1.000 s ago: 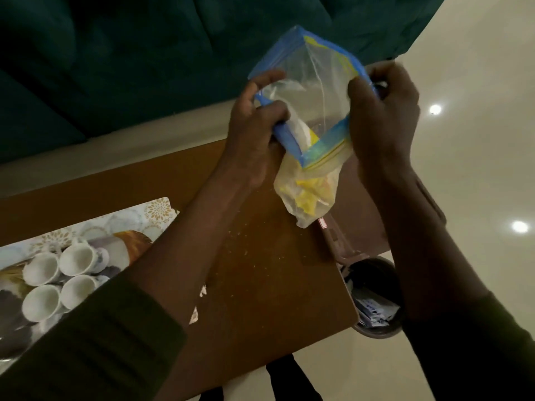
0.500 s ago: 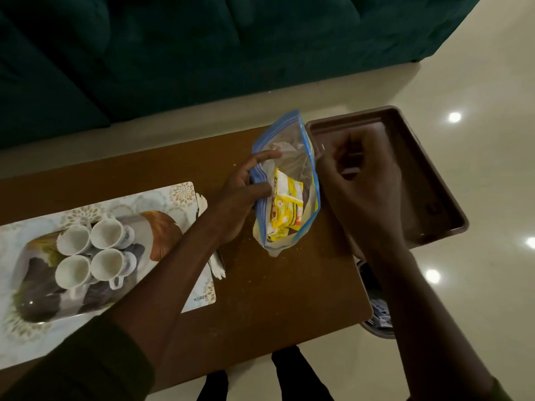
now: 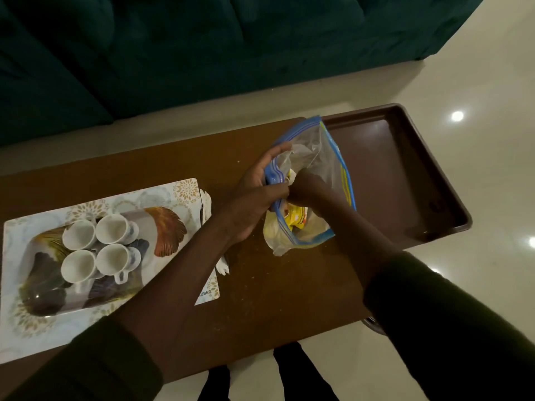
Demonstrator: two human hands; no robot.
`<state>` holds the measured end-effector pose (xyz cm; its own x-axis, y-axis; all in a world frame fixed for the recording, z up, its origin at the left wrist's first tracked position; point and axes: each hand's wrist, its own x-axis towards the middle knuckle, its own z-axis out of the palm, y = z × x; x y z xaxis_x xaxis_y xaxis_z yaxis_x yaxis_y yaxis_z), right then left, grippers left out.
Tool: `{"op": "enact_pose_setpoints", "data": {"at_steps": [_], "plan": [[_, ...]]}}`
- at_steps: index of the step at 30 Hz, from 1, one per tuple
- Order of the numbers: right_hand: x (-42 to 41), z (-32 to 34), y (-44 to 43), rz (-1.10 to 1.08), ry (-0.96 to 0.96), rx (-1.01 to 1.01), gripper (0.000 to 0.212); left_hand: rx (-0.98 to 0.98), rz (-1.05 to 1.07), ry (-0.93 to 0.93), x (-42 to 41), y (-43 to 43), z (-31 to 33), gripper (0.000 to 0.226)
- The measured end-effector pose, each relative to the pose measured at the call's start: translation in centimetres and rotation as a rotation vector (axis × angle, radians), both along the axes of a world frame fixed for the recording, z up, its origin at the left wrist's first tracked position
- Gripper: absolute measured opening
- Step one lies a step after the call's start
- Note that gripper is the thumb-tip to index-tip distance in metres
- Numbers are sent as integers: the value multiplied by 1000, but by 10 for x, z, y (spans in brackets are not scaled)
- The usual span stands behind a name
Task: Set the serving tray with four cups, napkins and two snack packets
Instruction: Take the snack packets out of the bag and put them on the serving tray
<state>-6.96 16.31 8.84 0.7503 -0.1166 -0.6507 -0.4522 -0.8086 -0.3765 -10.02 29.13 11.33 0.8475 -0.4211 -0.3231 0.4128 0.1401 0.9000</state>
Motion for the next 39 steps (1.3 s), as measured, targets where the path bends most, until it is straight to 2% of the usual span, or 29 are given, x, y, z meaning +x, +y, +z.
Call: {"op": "enact_pose_setpoints", "data": {"at_steps": [3, 6, 11, 16, 19, 23, 29, 31, 33, 36, 39], "plan": [[2, -25, -2, -64, 11, -32, 61, 9, 2, 13, -2, -1, 2, 74], [-2, -42, -1, -152, -22, -15, 72, 17, 0, 14, -2, 2, 1, 72], [-7, -57, -9, -168, -49, 27, 64, 22, 7, 9, -2, 9, -2, 69], [-5, -48, -28, -18, -28, -31, 48, 85, 36, 7, -1, 8, -1, 75], [4, -19, -25, 196, -74, -95, 39, 104, 61, 11, 2, 3, -3, 78], [20, 39, -21, 310, -154, -93, 33, 157, 166, -54, 3, 1, 0, 78], [43, 137, -31, 156, -281, 310, 27, 293, 529, -140, 18, 7, 6, 67], [49, 152, -41, -34, -250, 590, 19, 321, 555, -199, 25, 7, 8, 65], [51, 152, -55, -232, -222, 800, 7, 330, 606, -204, 31, 6, 10, 64], [46, 122, -83, -442, -274, 843, 21, 373, 702, -214, 41, 3, 8, 67], [30, 86, -111, -705, -347, 1070, 24, 392, 704, -197, 42, 4, 3, 68]]}}
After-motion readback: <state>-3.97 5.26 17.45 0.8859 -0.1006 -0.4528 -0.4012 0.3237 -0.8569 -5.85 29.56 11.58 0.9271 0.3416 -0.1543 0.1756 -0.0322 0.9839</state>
